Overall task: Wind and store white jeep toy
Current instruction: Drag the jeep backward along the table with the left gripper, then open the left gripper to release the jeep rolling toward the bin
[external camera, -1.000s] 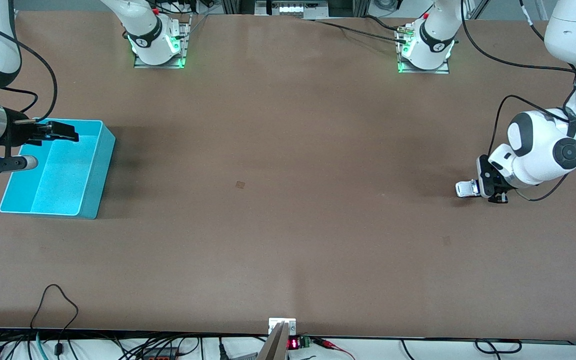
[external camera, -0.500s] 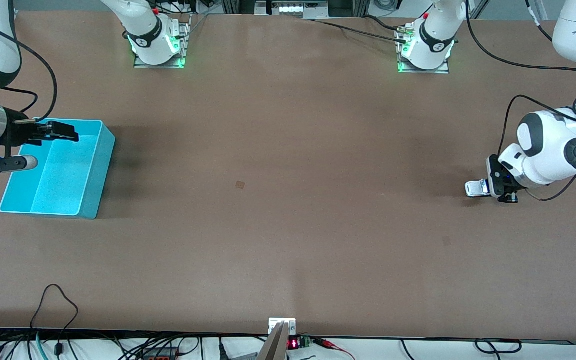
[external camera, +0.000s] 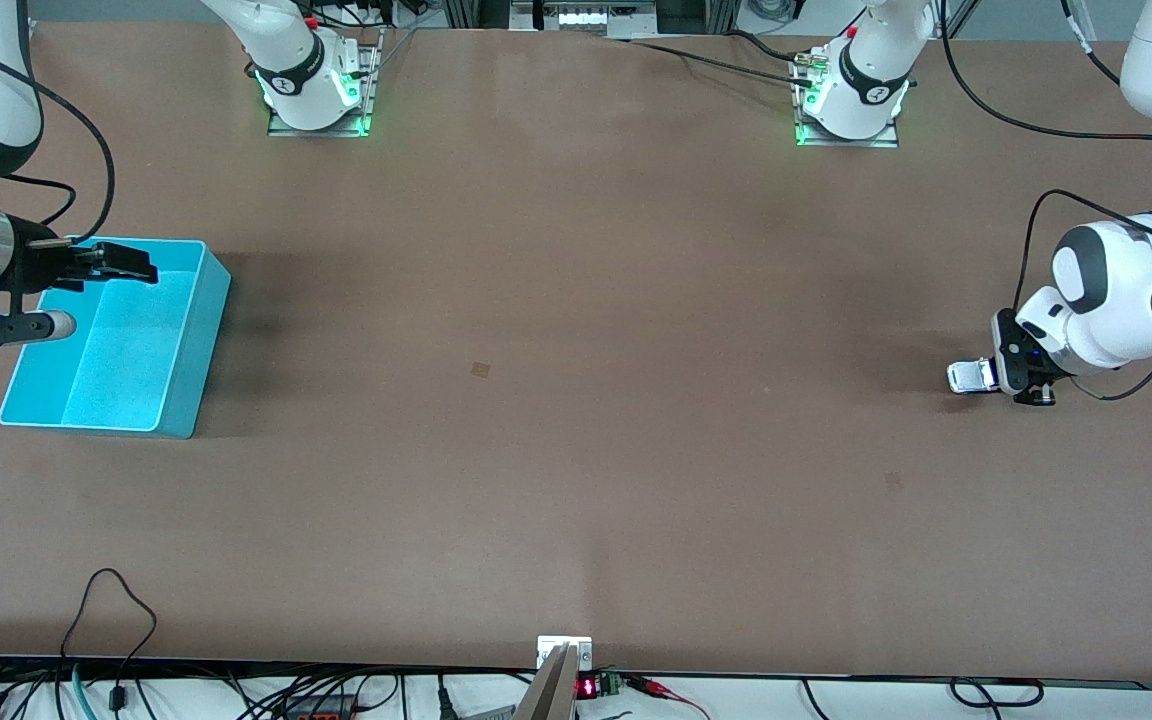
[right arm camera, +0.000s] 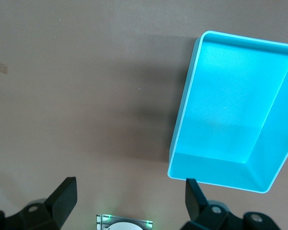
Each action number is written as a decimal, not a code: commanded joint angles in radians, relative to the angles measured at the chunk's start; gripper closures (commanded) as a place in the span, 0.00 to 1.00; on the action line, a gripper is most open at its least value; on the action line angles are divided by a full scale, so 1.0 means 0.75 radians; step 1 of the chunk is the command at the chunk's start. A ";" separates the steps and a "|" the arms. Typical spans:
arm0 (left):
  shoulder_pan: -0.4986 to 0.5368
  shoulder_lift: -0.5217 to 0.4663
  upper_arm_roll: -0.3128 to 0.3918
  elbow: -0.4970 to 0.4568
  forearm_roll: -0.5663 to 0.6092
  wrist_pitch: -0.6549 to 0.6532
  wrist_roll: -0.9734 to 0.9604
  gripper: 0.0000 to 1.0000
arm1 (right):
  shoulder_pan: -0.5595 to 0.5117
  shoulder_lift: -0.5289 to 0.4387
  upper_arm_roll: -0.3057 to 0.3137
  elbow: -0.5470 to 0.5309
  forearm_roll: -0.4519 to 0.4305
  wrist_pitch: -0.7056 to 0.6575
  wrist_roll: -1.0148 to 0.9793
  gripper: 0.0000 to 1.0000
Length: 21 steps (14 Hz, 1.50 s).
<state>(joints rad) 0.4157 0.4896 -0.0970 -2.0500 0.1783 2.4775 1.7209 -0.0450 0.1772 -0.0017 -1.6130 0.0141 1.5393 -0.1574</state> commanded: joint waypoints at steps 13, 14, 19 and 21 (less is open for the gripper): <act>0.027 -0.254 -0.235 0.072 0.026 -0.391 0.043 0.00 | 0.001 -0.005 0.000 0.013 0.024 -0.024 -0.007 0.00; 0.027 -0.262 -0.249 0.072 0.010 -0.391 0.043 0.00 | 0.001 -0.005 0.000 0.013 0.024 -0.024 -0.007 0.00; -0.028 -0.266 -0.282 0.072 -0.062 -0.393 0.043 0.00 | 0.001 -0.005 0.000 0.013 0.024 -0.024 -0.007 0.00; -0.075 -0.272 -0.282 0.068 -0.074 -0.393 0.043 0.00 | 0.001 -0.005 0.000 0.013 0.024 -0.024 -0.007 0.00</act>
<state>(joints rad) 0.3919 0.3057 -0.3089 -1.9872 0.1451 2.1925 1.7496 -0.0450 0.1772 -0.0014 -1.6130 0.0144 1.5390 -0.1574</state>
